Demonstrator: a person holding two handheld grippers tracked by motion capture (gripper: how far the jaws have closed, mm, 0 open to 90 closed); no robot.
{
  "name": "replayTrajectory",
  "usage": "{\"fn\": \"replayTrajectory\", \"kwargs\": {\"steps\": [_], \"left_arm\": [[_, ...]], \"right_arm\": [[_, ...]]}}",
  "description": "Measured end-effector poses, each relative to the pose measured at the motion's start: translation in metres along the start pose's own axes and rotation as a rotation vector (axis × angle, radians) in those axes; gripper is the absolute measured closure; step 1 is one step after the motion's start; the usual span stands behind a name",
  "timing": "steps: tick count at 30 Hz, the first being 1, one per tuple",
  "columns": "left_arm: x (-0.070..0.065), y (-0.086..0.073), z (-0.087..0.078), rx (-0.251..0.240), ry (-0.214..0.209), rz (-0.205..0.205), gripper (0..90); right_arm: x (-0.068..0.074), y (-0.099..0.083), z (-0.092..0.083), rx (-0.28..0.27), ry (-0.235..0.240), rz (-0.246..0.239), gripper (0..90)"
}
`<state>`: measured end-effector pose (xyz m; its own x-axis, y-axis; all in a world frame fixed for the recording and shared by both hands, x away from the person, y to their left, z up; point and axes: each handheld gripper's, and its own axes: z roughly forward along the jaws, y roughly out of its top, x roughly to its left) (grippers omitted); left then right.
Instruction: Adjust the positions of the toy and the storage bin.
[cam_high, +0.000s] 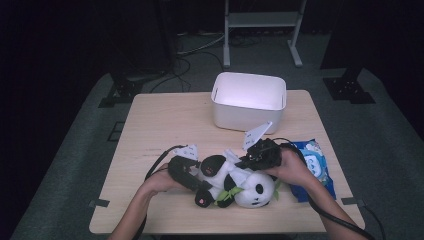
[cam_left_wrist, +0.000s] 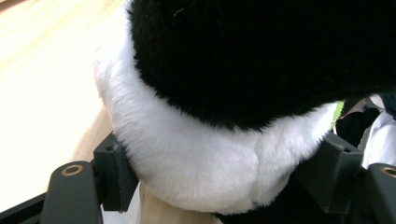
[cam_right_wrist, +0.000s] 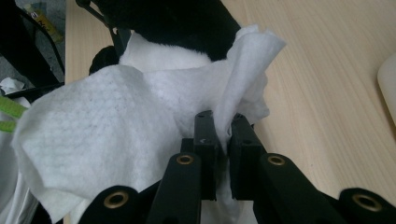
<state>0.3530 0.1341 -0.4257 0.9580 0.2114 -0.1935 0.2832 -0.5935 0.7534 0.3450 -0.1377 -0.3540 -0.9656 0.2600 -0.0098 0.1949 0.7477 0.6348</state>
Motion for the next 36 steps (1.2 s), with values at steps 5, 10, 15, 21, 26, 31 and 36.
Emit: {"fn": "replayTrajectory", "kwargs": {"steps": [5, 10, 15, 21, 26, 31, 36], "left_arm": [[-0.005, 0.008, -0.017, 0.001, 0.067, 0.037, 24.6], [-0.012, 0.017, -0.036, -0.016, 0.135, 0.067, 25.7], [-0.018, 0.023, -0.05, -0.043, 0.165, 0.083, 27.4], [-0.021, 0.026, -0.055, -0.07, 0.165, 0.09, 28.6], [-0.023, 0.028, -0.058, -0.079, 0.171, 0.098, 29.0], [-0.026, 0.032, -0.065, -0.098, 0.184, 0.114, 29.4], [-0.03, 0.034, -0.07, -0.108, 0.186, 0.124, 29.5]], "right_arm": [[-0.002, 0.009, -0.003, -0.015, -0.008, -0.004, 82.7], [-0.001, 0.022, -0.009, -0.036, -0.025, -0.024, 82.7], [-0.001, 0.028, -0.013, -0.065, -0.031, -0.034, 82.7], [-0.004, 0.02, -0.013, -0.105, 0.002, 0.006, 82.8], [-0.003, 0.019, -0.012, -0.118, 0.01, 0.01, 82.8], [-0.002, 0.019, -0.013, -0.134, 0.021, 0.011, 82.8], [-0.002, 0.019, -0.012, -0.154, 0.041, 0.028, 82.9]]}}
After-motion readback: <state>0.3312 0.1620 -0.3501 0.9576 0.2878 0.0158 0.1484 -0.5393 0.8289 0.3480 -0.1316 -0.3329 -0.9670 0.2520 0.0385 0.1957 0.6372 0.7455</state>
